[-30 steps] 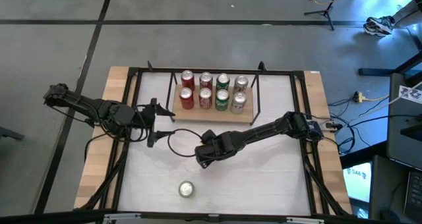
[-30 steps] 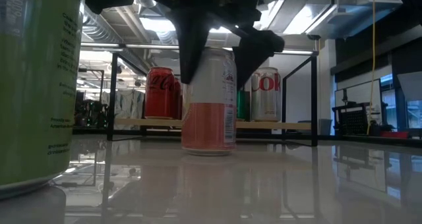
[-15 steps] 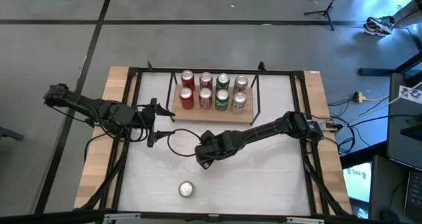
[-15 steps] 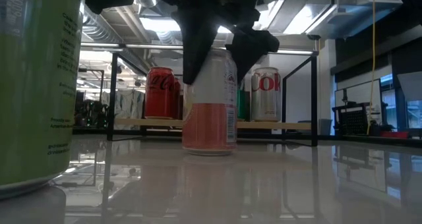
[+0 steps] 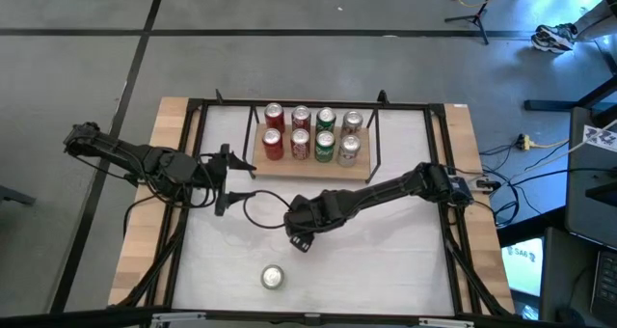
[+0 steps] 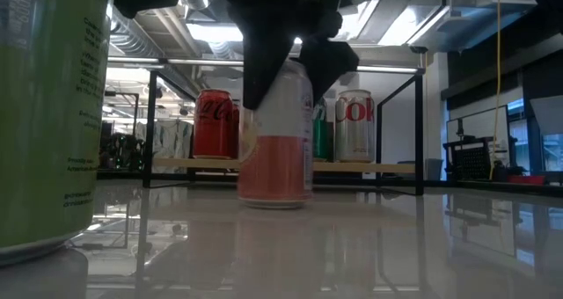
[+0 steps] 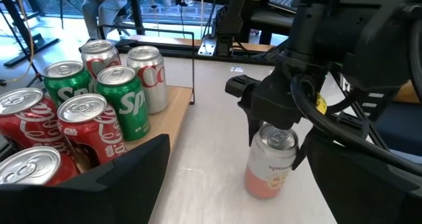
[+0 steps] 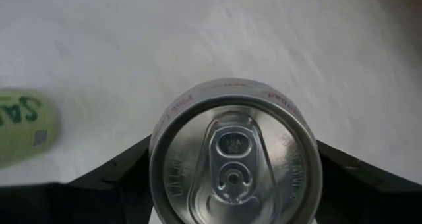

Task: Place canned beverage on shelf
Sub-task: Put the pink soda can on the shelf

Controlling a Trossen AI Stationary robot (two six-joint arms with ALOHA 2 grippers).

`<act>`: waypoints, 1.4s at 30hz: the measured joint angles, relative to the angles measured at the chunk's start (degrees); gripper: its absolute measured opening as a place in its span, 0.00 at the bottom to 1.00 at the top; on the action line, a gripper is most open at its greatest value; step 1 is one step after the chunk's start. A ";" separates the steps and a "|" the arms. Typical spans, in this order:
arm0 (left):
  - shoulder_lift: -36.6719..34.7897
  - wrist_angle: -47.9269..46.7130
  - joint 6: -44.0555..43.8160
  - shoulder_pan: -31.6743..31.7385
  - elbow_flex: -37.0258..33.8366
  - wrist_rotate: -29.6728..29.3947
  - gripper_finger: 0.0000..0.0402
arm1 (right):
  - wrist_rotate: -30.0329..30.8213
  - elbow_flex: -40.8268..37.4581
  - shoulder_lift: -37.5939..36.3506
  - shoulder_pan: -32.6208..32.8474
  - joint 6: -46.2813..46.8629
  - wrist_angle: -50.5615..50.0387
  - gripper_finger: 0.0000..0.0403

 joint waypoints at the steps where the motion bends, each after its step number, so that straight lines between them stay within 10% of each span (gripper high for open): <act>1: -0.02 -0.01 0.13 0.02 0.00 0.44 0.87 | -0.63 0.00 0.00 -0.04 -0.80 0.19 0.74; 42: -9.46 -5.55 -0.18 0.01 -0.02 1.77 0.87 | -8.13 15.87 0.00 -10.56 -48.10 -13.31 0.74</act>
